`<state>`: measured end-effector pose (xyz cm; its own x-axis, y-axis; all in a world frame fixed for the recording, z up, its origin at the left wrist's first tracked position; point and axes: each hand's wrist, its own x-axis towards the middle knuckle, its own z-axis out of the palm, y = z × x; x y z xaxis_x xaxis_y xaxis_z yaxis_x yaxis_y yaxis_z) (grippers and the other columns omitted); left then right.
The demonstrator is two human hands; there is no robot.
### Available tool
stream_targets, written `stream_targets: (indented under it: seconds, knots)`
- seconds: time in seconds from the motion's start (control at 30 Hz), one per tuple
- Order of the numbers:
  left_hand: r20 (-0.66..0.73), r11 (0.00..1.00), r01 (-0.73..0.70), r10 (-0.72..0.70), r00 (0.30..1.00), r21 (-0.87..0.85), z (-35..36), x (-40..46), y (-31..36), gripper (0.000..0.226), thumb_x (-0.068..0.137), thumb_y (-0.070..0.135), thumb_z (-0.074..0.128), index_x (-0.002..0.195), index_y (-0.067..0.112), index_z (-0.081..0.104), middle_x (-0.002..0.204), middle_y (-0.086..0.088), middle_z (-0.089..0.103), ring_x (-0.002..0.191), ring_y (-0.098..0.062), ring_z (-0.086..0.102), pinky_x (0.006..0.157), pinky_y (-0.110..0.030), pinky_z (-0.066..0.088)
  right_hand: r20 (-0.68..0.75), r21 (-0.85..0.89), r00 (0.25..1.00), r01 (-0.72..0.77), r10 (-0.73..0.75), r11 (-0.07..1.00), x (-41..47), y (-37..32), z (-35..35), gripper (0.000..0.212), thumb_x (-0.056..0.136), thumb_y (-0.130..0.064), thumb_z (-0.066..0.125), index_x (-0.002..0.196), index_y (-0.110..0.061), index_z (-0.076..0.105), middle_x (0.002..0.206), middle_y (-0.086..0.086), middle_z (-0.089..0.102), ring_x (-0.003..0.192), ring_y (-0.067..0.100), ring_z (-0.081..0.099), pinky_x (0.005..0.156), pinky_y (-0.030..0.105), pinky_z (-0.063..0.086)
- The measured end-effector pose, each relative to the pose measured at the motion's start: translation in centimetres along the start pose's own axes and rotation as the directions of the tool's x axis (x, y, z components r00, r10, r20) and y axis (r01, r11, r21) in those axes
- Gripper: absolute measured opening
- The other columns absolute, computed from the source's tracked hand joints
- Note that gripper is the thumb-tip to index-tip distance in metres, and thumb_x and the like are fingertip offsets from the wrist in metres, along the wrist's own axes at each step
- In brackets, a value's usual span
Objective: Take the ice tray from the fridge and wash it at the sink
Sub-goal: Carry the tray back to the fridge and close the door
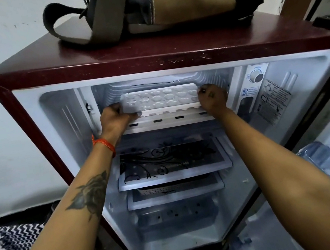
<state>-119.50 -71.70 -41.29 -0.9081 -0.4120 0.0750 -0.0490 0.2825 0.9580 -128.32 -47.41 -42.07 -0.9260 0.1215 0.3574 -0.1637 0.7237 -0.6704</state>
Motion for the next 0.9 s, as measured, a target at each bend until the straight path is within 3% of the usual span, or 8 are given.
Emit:
stream_targets:
  seconds: [0.1,0.2,0.4,0.57,0.63,0.73,0.8,0.9]
  knots:
    - [-0.017,0.999,-0.04,0.04,0.999,0.034,0.3,0.4,-0.2,0.039,0.067,0.015,0.084,0.101,0.005,0.07,0.094,-0.002,0.067,0.088,-0.017,0.062,0.083,-0.026,0.049,-0.015,-0.007,1.0,-0.012,0.012,1.0,0.4,0.1,0.5,0.028,0.093,-0.021,0.05,0.095,-0.004,0.071,0.101,0.016,0.071,0.103,0.031,0.061,0.079,0.025,0.04]
    - [-0.031,0.994,-0.068,0.071,0.997,0.085,0.6,0.7,-0.3,0.039,0.07,0.016,0.082,0.103,0.003,0.069,0.096,-0.004,0.066,0.089,-0.016,0.06,0.084,-0.028,0.049,-0.006,0.101,1.0,0.028,-0.028,0.994,1.1,0.6,1.2,0.026,0.092,-0.011,0.052,0.089,0.008,0.069,0.092,0.025,0.069,0.094,0.034,0.064,0.065,0.021,0.033]
    - [-0.054,0.974,-0.097,0.11,0.992,0.205,0.9,0.1,0.1,0.05,0.075,0.021,0.078,0.116,-0.003,0.062,0.115,-0.013,0.065,0.106,-0.022,0.058,0.084,-0.025,0.043,0.026,0.129,0.998,0.048,-0.052,0.99,1.9,1.4,1.8,0.026,0.092,-0.008,0.056,0.082,0.013,0.067,0.085,0.029,0.069,0.085,0.037,0.066,0.062,0.018,0.033]
    - [-0.086,0.945,-0.092,0.124,0.989,0.315,1.5,-1.2,0.4,0.076,0.068,0.047,0.074,0.122,-0.003,0.057,0.125,-0.021,0.059,0.117,-0.032,0.054,0.093,-0.033,0.042,0.053,0.062,0.993,0.101,-0.104,0.993,0.9,1.2,0.8,0.032,0.095,-0.019,0.052,0.085,0.009,0.066,0.085,0.027,0.068,0.082,0.035,0.064,0.062,0.022,0.031]
    - [-0.106,0.933,-0.087,0.132,0.986,0.349,1.8,-1.9,0.5,0.074,0.077,0.044,0.072,0.134,0.003,0.048,0.137,-0.02,0.048,0.127,-0.032,0.045,0.102,-0.03,0.036,0.079,0.0,0.992,0.1,-0.1,0.995,0.2,1.0,0.4,0.036,0.096,-0.025,0.049,0.097,0.007,0.066,0.094,0.027,0.067,0.09,0.036,0.063,0.069,0.026,0.039]
    - [-0.101,0.908,-0.147,0.201,0.974,0.391,2.3,-3.6,0.4,0.073,0.084,0.04,0.067,0.143,0.008,0.036,0.15,-0.02,0.027,0.138,-0.034,0.03,0.11,-0.031,0.028,0.123,-0.071,0.987,0.112,-0.103,0.991,-1.6,0.6,-0.3,0.045,0.098,-0.034,0.044,0.123,0.0,0.057,0.116,0.024,0.061,0.11,0.036,0.056,0.093,0.035,0.045]
    - [-0.088,0.883,-0.198,0.258,0.962,0.426,2.6,-4.9,0.4,0.074,0.085,0.041,0.065,0.145,0.011,0.034,0.153,-0.019,0.022,0.14,-0.036,0.024,0.113,-0.039,0.026,0.15,-0.103,0.983,0.124,-0.108,0.987,-3.2,0.1,-1.0,0.051,0.099,-0.037,0.041,0.137,-0.004,0.045,0.136,0.02,0.05,0.127,0.035,0.043,0.106,0.039,0.036]
    - [-0.038,0.868,-0.235,0.279,0.959,0.437,2.8,-7.1,0.4,0.072,0.087,0.041,0.062,0.146,0.012,0.033,0.155,-0.016,0.021,0.142,-0.033,0.02,0.114,-0.041,0.024,0.179,-0.142,0.977,0.141,-0.115,0.98,-5.9,-0.9,-2.3,0.054,0.1,-0.037,0.039,0.144,-0.007,0.036,0.15,0.015,0.035,0.138,0.032,0.028,0.113,0.037,0.026]
